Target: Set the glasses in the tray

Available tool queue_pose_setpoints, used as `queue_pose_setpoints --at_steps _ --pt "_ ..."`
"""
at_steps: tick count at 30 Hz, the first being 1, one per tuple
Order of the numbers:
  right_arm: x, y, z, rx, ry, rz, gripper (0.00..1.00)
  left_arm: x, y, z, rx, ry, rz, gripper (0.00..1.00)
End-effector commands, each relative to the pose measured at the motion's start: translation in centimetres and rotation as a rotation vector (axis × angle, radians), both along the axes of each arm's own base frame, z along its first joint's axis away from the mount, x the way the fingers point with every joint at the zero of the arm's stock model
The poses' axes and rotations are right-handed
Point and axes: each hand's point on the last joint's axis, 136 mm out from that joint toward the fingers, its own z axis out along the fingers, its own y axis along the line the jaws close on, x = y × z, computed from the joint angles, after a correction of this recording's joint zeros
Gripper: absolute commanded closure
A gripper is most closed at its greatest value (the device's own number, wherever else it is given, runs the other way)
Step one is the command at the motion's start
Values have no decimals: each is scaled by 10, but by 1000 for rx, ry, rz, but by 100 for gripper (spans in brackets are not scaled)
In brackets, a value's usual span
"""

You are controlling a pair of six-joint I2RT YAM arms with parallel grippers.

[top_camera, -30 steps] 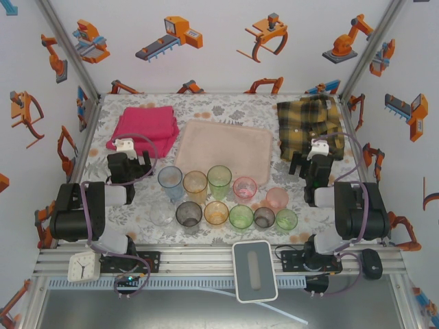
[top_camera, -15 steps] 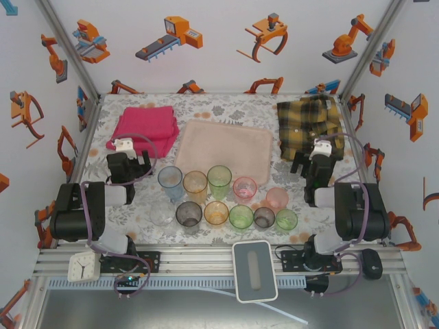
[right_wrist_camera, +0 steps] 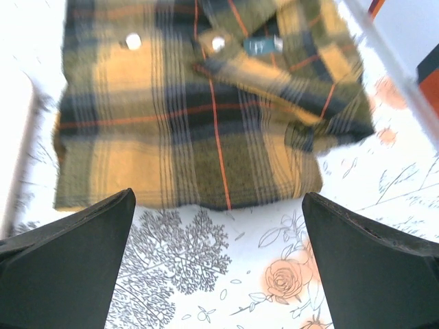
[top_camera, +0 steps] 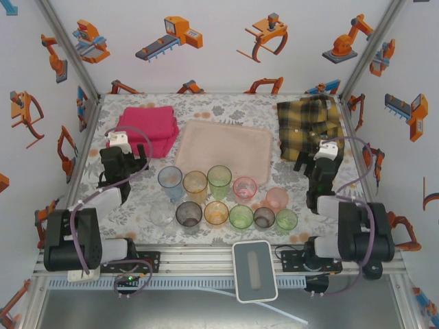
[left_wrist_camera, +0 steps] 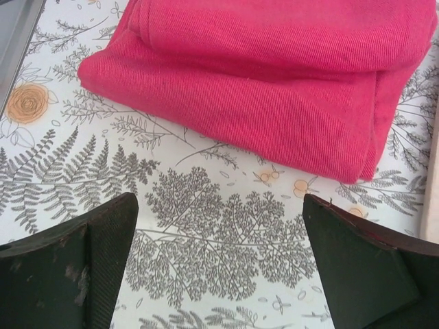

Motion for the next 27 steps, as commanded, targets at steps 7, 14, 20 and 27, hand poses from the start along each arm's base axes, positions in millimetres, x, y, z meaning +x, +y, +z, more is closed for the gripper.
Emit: queue_pose_setpoints --at_steps 7,14,20,27 --pt "-27 2 44 142 112 -63 1 -32 -5 21 30 291 -41 3" --pt "-40 29 66 230 415 -44 1 -67 -27 72 106 431 -262 3" --pt "-48 40 128 295 479 -43 1 -87 -33 104 113 509 -329 3" --pt "-51 127 155 501 370 463 2 -97 -40 118 81 507 -359 3"
